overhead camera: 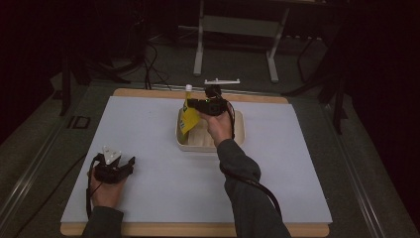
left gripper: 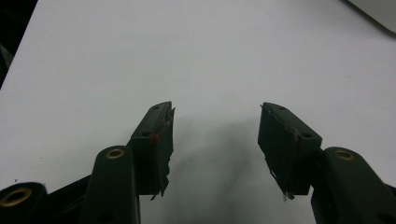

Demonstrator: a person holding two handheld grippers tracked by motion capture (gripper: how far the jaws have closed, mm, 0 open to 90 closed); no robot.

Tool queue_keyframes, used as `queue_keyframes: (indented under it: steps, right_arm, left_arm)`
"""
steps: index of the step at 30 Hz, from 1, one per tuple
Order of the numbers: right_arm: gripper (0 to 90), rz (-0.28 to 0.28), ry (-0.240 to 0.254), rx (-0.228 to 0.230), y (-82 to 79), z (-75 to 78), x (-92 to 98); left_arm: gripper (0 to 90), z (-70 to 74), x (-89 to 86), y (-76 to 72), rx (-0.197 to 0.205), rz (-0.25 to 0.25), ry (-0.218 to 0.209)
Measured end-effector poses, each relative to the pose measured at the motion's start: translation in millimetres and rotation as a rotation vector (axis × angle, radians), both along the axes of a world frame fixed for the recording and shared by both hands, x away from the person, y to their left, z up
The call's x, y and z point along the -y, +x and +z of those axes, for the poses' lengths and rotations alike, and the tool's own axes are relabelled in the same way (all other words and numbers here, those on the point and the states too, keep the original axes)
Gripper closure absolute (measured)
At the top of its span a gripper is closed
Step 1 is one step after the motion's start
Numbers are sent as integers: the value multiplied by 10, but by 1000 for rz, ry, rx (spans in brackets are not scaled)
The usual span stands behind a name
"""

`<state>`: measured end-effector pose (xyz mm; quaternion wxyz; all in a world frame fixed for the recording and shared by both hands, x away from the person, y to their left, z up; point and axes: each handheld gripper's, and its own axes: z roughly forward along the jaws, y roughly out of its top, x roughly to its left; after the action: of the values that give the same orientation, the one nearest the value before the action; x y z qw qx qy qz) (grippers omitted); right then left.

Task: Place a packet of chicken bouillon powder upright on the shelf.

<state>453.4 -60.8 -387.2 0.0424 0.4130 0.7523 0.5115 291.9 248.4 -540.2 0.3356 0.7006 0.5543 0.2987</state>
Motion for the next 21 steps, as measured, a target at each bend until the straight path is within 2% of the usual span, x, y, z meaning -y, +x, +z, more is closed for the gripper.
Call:
queue_keyframes:
  steps: [4,6,10,15,19,21]
  right_arm:
    - [895,6,-9,-5,4,11,2]
    - [859,6,-18,-3,-1,11,12]
    - [726,14,-39,7,-14,-31,33]
    - [565,24,-20,7,-28,-83,71]
    - [492,34,1,15,-60,-67,93]
    - [461,38,-5,20,-80,-48,94]
  left_arm:
    - [447,1,-1,-1,1,0,2]
    - [447,0,0,0,0,0,0]
    - [447,1,1,-1,-2,-1,0]
    - [447,-1,2,-1,0,-1,4]
    - [447,-2,5,-1,1,0,3]
    - [447,-1,4,-1,1,0,6]
